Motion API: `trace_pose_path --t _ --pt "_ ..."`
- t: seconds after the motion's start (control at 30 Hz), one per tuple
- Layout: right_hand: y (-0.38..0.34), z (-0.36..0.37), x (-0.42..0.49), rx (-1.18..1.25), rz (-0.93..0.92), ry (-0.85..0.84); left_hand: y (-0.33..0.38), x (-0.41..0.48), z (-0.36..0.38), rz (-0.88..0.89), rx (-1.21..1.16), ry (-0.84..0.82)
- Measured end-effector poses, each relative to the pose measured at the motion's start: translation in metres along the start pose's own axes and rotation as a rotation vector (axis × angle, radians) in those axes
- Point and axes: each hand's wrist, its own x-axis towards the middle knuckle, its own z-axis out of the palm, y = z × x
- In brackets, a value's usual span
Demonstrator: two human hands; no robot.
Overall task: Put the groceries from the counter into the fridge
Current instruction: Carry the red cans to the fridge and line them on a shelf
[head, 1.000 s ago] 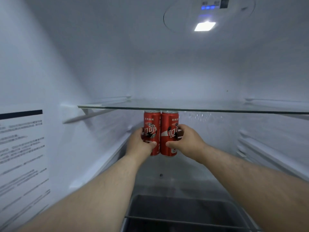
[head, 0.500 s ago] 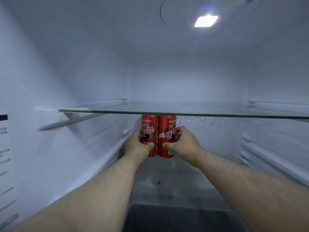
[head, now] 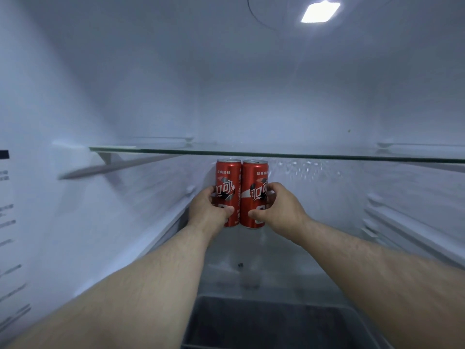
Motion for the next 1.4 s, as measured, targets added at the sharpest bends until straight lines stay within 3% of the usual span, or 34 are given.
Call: trace_pose_path --t 0.57,0.8,0.93,1.4 --pt "-0.003 0.007 -0.006 -0.045 0.026 0.038 0.001 -0.003 0.001 0.011 0.057 -0.013" --pt "-0.011 -0.013 -0.02 -0.202 0.045 0.044 0.011 -0.013 0.003 0.013 0.272 -0.017" --pt "-0.019 -0.027 -0.033 -0.248 0.038 0.045 0.021 -0.031 0.0 0.099 0.38 -0.044" --pt "-0.059 -0.058 -0.106 -0.429 0.01 0.004 0.045 -0.105 -0.019 0.226 0.349 -0.129"
